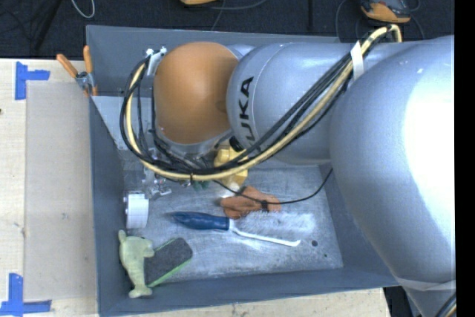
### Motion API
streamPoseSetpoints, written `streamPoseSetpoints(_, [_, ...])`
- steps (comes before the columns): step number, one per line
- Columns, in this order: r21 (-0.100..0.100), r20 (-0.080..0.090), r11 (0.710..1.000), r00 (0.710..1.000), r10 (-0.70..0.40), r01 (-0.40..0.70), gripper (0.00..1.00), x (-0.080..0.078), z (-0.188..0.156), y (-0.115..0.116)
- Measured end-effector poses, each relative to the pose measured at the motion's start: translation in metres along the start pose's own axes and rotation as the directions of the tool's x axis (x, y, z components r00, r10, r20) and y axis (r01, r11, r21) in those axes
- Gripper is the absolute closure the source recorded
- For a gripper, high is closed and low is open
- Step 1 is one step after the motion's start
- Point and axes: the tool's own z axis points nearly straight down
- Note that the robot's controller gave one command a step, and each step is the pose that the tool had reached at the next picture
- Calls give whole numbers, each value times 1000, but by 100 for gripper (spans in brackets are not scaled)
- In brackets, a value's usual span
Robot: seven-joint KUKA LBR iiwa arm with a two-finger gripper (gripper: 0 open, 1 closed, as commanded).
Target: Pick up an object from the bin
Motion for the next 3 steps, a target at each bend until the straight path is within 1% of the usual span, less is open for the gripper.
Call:
streamPoseSetpoints(1, [0, -2, 961, 961, -276, 276, 0, 100, -24, -72])
streamPoseSetpoints(2, [0, -3, 955, 955, -296, 296, 0, 109, -27, -81])
streamPoseSetpoints(3, [2, 3, 939, 939, -344, 344, 0, 99, -13, -85])
